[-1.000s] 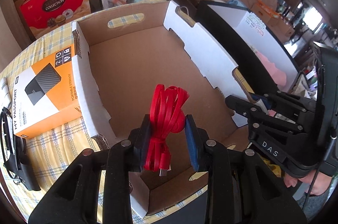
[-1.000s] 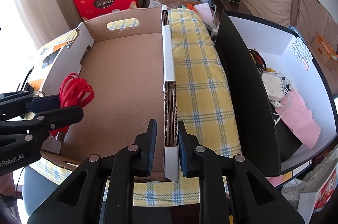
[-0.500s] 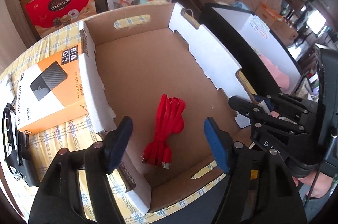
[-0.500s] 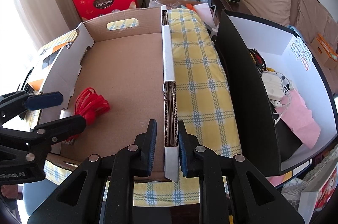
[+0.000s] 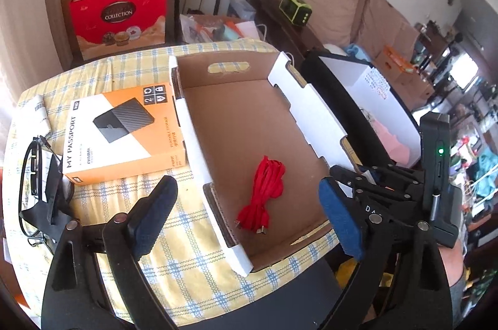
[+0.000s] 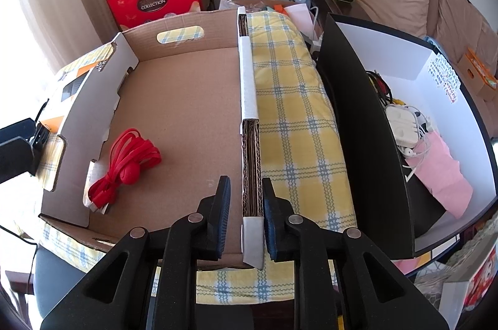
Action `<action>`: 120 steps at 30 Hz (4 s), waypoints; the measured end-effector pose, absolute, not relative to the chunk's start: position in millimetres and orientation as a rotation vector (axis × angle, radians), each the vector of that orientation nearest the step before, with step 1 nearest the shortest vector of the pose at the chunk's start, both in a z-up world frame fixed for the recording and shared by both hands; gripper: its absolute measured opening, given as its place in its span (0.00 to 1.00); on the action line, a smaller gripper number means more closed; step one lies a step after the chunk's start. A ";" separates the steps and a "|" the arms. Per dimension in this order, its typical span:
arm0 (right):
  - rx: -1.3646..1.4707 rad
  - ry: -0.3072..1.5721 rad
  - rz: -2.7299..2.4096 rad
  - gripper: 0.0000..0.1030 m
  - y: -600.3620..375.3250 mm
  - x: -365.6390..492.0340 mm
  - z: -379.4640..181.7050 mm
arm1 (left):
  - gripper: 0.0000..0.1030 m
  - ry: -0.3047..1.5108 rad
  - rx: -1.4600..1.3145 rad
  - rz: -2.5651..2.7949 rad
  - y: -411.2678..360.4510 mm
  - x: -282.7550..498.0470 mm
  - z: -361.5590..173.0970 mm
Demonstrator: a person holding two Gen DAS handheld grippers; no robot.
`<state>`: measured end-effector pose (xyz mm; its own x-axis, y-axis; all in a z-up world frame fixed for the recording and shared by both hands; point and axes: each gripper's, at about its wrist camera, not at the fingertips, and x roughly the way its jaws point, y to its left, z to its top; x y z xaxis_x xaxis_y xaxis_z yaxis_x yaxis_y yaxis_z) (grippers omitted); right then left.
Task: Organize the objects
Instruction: 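Move the left gripper back to the black pouch, then grasp the black plastic bracket beside the pouch with the left gripper, then carry the black bracket into the cardboard box and release it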
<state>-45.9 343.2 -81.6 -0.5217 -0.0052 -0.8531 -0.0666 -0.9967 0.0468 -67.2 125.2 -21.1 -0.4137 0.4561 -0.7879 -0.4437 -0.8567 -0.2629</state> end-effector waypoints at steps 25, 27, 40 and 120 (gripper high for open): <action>-1.500 0.085 2.695 0.10 341.0 -46.1 -81.1 | 0.89 -0.243 -1.449 2.627 -68.7 -101.6 -62.1; -1.501 0.089 2.694 0.10 341.2 -46.1 -80.9 | 0.89 -0.256 -1.461 2.626 -74.0 -101.6 -65.7; -1.508 0.067 2.691 0.10 339.1 -47.2 -80.8 | 0.89 -0.252 -1.493 2.633 -81.0 -106.0 -75.7; -1.514 0.091 2.692 0.10 339.9 -46.7 -81.1 | 0.10 -0.004 -1.250 2.445 5.6 -106.3 -25.5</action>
